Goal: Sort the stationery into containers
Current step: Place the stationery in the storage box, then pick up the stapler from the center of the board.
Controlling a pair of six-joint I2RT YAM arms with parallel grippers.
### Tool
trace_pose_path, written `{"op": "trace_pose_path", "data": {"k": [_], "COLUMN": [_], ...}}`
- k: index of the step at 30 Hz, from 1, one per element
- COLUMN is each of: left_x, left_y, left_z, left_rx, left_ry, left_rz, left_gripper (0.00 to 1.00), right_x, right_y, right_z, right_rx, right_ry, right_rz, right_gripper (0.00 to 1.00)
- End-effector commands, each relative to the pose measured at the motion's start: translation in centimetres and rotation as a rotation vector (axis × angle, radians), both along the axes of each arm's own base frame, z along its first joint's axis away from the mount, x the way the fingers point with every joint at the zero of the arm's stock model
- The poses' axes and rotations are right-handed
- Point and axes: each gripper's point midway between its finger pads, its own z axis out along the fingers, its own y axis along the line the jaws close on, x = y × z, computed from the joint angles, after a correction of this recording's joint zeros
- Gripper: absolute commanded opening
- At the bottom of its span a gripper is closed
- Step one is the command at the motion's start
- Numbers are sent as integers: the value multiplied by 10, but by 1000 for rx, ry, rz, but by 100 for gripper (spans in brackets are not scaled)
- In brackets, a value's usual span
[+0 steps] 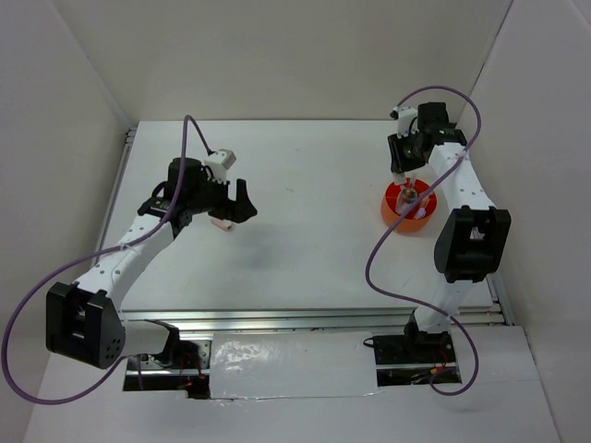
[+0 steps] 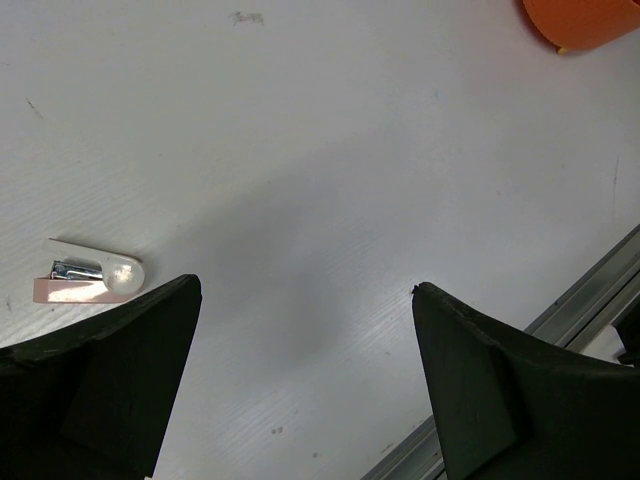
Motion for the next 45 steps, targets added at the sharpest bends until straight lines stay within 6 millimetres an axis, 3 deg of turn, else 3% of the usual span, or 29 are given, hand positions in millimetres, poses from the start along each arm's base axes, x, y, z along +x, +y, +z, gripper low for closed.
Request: {"op": "trace_pose_path", "data": {"k": [1, 4, 12, 18, 22, 25, 27, 32, 35, 37, 42, 43, 45], "left_x": [12, 13, 11, 11, 11, 11, 11, 19, 25, 31, 36, 44, 46], "left_y": [-3, -3, -1, 4, 11, 26, 38, 74, 94, 109, 112, 122, 122], "left_z": [24, 24, 25, 24, 26, 18, 7, -23, -45, -56, -67, -64, -64], "left_rx": [-15, -14, 1, 11, 23, 71, 154, 413, 478, 486, 516, 545, 530], "left_ry": [-80, -82, -85, -87, -94, -85, -92, -107, -61, -39, -137, -188, -243], "left_rz": [-20, -21, -18, -8, 8, 37, 33, -99, -149, -155, -360, -367, -399], "left_gripper": [99, 99, 99, 99, 99, 99, 97, 92, 83, 76, 64, 63, 59], "right_x": [12, 11, 8, 1, -4, -6, -8, -19, -27, -34, -48, -49, -52], "right_y": [-6, -5, -6, -8, -5, 2, 11, 34, 47, 68, 83, 85, 89], "right_z": [13, 11, 5, 19, 36, 67, 96, 134, 134, 133, 120, 118, 112], "right_rx": [-32, -24, -26, -30, -16, 20, 55, 117, 156, 177, 186, 190, 197], "right_ry": [-54, -39, 6, -6, -26, -96, -162, -214, -196, -184, -151, -142, -120], "right_rz": [22, 26, 22, 13, 16, 25, 39, 93, 118, 165, 196, 201, 208], "right_gripper": [14, 18, 45, 60, 60, 59, 59, 59, 59, 59, 59, 59, 59]}}
